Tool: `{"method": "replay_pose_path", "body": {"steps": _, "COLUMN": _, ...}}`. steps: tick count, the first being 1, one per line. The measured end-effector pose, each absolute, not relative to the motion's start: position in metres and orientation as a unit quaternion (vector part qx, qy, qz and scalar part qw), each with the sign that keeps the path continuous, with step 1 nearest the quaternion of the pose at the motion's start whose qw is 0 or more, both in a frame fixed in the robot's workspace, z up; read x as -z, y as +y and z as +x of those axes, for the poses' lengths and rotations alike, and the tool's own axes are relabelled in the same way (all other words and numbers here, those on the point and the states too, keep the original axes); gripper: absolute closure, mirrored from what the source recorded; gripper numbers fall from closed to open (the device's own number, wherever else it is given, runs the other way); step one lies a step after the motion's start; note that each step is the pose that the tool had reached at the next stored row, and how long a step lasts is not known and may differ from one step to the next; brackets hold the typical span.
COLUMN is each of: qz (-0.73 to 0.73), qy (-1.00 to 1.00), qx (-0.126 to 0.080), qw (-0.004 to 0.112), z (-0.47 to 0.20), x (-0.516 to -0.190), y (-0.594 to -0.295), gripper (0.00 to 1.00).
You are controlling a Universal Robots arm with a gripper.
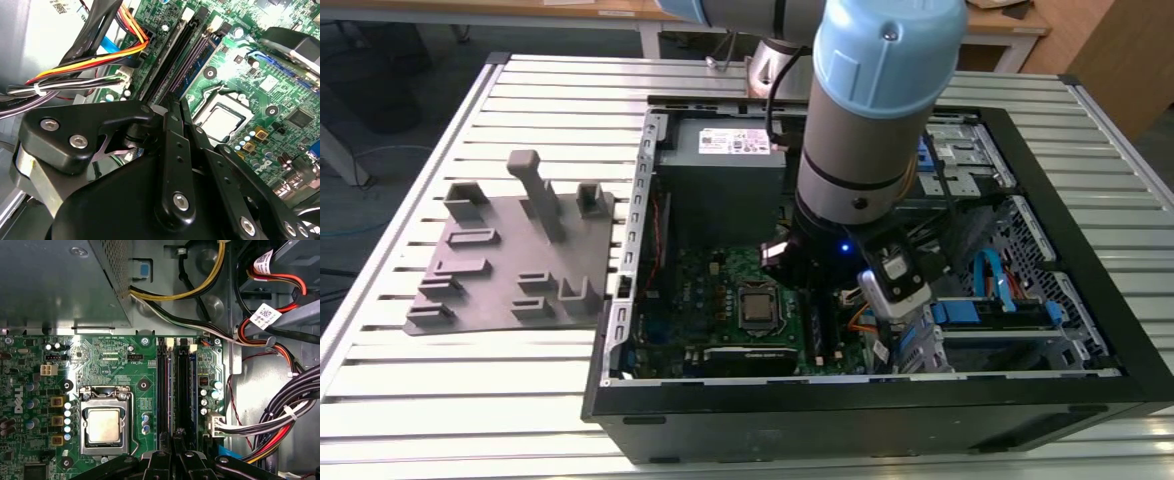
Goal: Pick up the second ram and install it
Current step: 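Insert the second ram into the second slot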
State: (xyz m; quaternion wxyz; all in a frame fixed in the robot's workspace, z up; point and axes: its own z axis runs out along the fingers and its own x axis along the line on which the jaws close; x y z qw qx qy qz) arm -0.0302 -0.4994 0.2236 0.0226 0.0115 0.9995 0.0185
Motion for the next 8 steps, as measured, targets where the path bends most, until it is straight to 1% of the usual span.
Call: {"method": "replay_pose_path", "body": {"steps": 8, "qz": 0.014, "qy": 1.0, "qx": -0.016, "qw": 0.023, "z": -0.0302, "x": -0.2223, "y": -0.4965, "gripper": 0.89}}
